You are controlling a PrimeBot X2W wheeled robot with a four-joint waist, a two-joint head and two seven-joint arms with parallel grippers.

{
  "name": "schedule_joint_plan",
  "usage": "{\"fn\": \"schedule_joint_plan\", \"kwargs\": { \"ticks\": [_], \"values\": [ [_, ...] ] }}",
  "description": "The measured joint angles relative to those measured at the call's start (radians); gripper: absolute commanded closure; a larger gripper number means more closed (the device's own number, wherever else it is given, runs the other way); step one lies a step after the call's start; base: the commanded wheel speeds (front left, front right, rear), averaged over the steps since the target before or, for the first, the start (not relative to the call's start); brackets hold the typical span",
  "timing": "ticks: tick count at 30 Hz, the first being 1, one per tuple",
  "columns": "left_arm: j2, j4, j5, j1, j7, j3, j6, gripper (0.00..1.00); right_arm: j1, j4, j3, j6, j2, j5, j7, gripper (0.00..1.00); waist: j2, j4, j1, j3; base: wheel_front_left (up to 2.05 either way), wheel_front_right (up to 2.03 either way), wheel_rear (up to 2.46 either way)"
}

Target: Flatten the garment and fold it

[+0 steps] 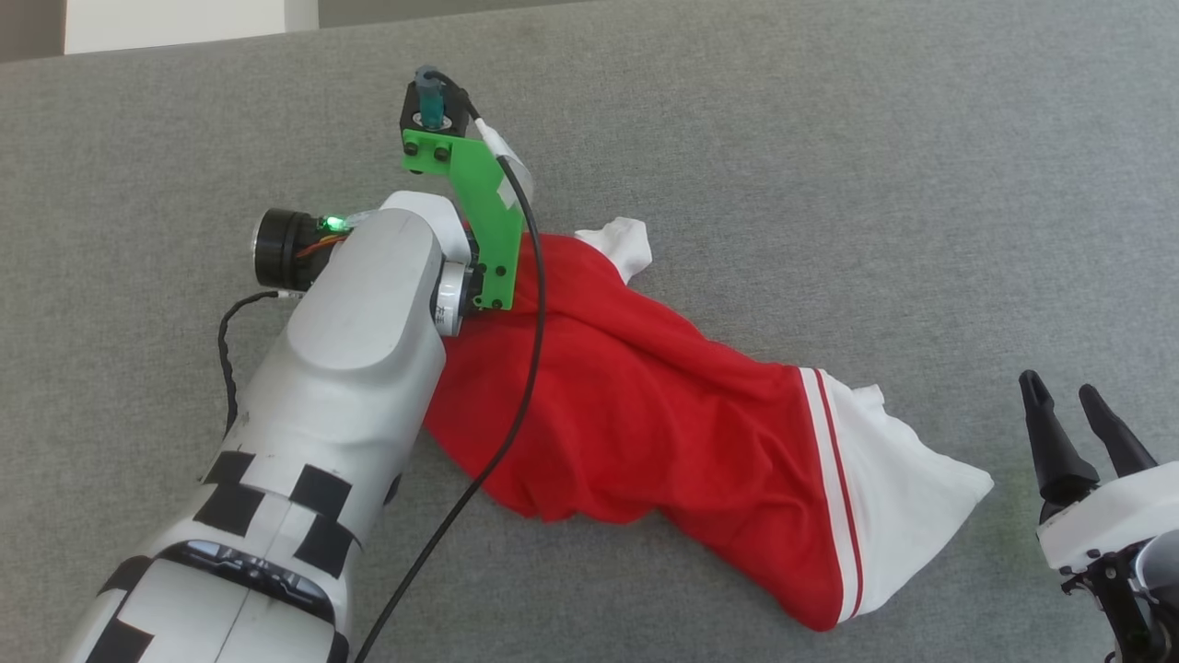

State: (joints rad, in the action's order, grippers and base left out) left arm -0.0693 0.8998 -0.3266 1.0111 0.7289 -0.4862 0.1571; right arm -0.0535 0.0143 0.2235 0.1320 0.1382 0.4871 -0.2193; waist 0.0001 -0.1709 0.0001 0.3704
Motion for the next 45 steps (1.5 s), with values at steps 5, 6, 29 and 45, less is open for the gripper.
{"fn": "schedule_joint_plan", "kwargs": {
  "ticks": [5,6,29,45],
  "values": [
    [0.016,-0.025,-0.053,-0.011,-0.041,0.023,-0.025,1.0,-0.008,0.006,-0.008,0.0,0.004,-0.002,0.004,0.0,0.0,0.018,0.0,-0.009,0.0,0.0,0.0],
    [0.017,-0.038,-0.084,-0.02,-0.064,0.04,-0.026,1.0,-0.008,0.007,-0.008,0.0,0.005,-0.005,0.004,0.0,0.0,0.023,0.0,-0.015,0.0,0.0,0.0],
    [-0.188,-0.942,-0.466,-0.781,0.184,-0.028,-0.025,1.0,0.079,0.024,-0.026,0.0,-0.074,-0.109,-0.03,0.0,-0.0001,0.246,-0.0002,-0.256,0.0,0.0,0.0],
    [-0.151,-1.104,-0.63,-0.916,0.04,0.189,0.041,0.0,0.08,0.059,-0.013,0.0,-0.085,-0.121,-0.027,0.0,-0.0001,0.263,-0.0002,-0.317,0.0,0.0,0.0]
  ]
}}
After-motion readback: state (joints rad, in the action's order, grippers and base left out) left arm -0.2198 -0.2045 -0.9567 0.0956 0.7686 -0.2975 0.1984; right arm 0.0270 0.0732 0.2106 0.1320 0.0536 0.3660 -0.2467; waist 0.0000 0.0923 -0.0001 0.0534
